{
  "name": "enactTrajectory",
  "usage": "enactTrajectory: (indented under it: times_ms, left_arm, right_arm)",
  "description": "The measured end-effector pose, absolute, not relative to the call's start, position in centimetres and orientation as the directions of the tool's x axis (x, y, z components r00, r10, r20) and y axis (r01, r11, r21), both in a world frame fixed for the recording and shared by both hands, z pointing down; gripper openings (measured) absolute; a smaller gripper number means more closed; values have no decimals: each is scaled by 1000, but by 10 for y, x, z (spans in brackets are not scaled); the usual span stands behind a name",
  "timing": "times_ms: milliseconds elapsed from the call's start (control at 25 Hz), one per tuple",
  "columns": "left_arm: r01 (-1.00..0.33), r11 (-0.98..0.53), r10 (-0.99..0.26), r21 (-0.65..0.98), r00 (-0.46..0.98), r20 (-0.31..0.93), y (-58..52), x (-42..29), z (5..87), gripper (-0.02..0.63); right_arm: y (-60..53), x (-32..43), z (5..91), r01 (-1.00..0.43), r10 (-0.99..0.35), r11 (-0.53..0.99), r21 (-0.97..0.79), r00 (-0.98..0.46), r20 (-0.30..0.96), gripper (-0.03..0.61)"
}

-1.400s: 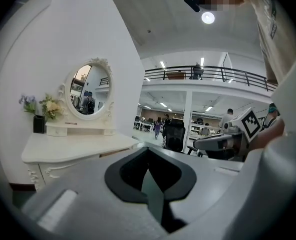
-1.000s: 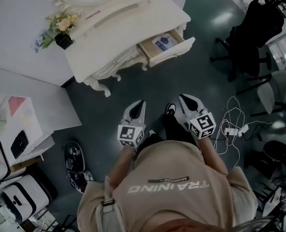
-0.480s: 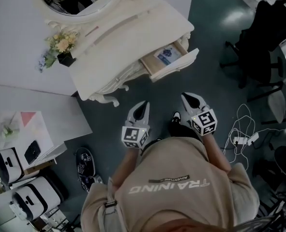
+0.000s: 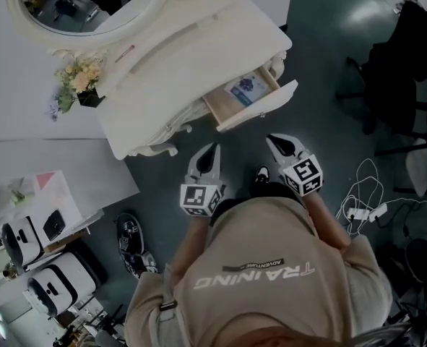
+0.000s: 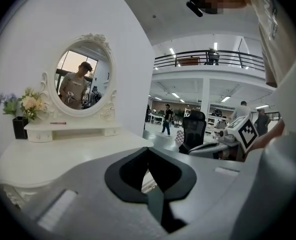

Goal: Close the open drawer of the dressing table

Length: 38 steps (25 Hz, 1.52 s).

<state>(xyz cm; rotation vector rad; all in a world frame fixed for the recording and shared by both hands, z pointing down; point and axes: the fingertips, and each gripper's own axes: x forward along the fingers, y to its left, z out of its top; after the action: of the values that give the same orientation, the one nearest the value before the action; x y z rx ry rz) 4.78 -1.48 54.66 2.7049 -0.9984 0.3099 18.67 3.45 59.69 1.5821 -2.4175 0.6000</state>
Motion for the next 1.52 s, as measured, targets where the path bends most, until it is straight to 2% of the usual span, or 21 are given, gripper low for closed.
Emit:
enactTrajectory:
  times_ms: [440, 1000, 1240, 1520]
  left_arm:
    - [-699, -696, -644, 163, 708, 289, -62, 47, 548, 8]
    - [-598, -780, -564, 184, 800, 205, -164, 10, 544, 8]
    - [-559, -813, -523, 165, 824, 218, -194, 1, 560, 8]
    - [-570, -803, -529, 176, 817, 232, -220, 26, 563, 8]
  right_arm:
    - [-22, 187, 611, -882, -787, 407, -236, -470, 401, 5]
    - [-105, 139, 599, -917, -777, 363, -166, -396, 489, 5]
    - [-122, 140, 632, -933, -728, 328, -150, -351, 589, 5]
    - [-97, 178, 701, -927, -579, 335, -167, -342, 740, 5]
